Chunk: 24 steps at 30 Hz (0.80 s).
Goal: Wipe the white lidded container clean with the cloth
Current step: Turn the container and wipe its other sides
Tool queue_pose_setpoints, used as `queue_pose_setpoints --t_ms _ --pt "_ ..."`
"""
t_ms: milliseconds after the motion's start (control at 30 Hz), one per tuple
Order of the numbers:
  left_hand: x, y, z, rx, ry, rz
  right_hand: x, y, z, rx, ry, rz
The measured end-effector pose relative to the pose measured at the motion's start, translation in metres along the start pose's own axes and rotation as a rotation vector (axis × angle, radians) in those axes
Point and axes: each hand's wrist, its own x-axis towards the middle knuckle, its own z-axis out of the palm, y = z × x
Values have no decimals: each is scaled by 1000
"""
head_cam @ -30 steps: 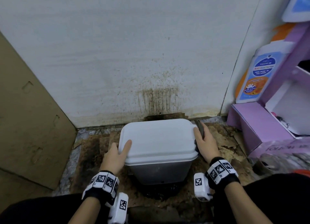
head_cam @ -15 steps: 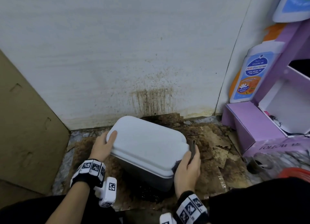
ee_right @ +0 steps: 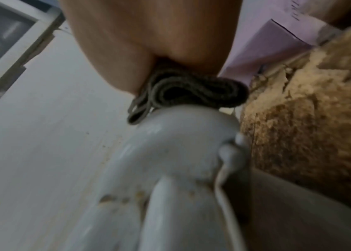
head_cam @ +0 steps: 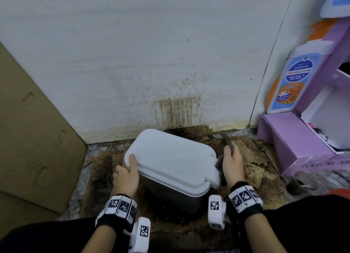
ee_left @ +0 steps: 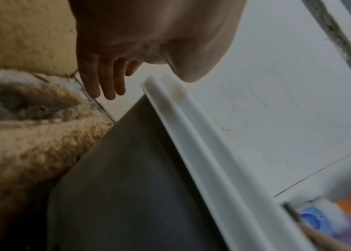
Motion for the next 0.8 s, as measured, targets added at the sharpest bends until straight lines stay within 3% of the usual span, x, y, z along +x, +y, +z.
queue_pose_setpoints --t_ms 133,233,367,567,800 --pt "-22 7 11 -247 -164 35 4 -14 2 -120 -308 2" --pt "-39 18 24 -402 -323 -59 3 -15 1 -171 -369 -23" --pt "-40 19 31 -485 -328 -58 0 -13 0 -214 -395 -91" --pt "-30 19 26 -491 -372 49 -28 -9 -3 -145 -267 -99" --pt "7 26 26 -264 -350 123 -91 -11 19 -24 109 -7"
